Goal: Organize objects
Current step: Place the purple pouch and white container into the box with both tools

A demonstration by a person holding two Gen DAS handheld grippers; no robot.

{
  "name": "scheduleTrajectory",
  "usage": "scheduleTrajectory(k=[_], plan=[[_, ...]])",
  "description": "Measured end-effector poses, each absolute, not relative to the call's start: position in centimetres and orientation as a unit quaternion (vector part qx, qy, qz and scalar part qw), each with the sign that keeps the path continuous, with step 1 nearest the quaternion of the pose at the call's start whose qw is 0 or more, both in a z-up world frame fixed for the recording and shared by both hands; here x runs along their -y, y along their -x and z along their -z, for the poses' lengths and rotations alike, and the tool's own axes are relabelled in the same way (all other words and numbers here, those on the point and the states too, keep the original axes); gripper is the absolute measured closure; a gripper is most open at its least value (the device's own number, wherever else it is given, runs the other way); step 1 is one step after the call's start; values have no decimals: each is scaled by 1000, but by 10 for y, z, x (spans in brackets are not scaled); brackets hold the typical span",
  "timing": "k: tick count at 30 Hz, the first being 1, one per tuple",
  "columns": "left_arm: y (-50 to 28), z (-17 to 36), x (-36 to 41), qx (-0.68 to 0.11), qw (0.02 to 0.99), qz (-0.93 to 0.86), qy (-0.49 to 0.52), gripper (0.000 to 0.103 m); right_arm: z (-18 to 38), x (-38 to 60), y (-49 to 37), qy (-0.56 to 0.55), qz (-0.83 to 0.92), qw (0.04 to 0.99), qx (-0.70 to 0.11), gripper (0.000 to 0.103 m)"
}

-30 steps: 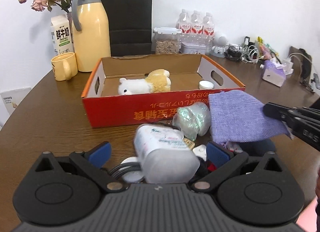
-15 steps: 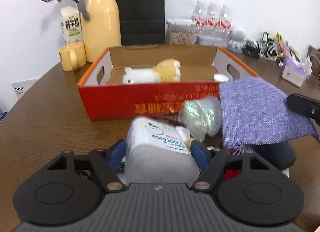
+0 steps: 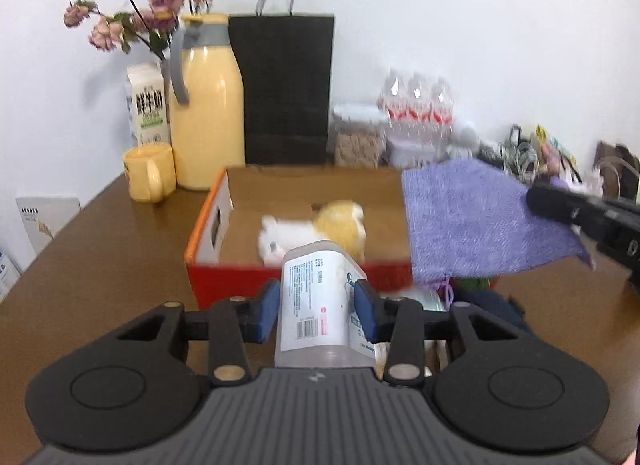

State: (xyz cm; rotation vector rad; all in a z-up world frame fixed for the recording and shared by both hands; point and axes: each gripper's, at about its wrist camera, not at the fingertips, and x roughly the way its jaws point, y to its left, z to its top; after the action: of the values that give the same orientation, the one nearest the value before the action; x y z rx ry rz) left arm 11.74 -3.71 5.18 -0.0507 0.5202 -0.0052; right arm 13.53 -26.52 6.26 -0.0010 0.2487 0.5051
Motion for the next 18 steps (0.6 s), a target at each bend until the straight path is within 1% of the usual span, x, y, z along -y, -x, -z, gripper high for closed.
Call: scheduleTrajectory(k=[5,8,12,18], plan=[[-141,-77,23,-214,976,0,34,62,-72,250,-167,2,-247,962,-120,101],[-166,-82,15,-206,978,-7,39,62,-71,242,-189,0,-246,961,-126,101],[-200,-73,4,-213,976,-10,45,62,-59,231,-225,0,-242,958,-151,101],[-239,-41,-16,-244,968,-11,62,62,-27,219,-268,17,-235,951,-201,101]])
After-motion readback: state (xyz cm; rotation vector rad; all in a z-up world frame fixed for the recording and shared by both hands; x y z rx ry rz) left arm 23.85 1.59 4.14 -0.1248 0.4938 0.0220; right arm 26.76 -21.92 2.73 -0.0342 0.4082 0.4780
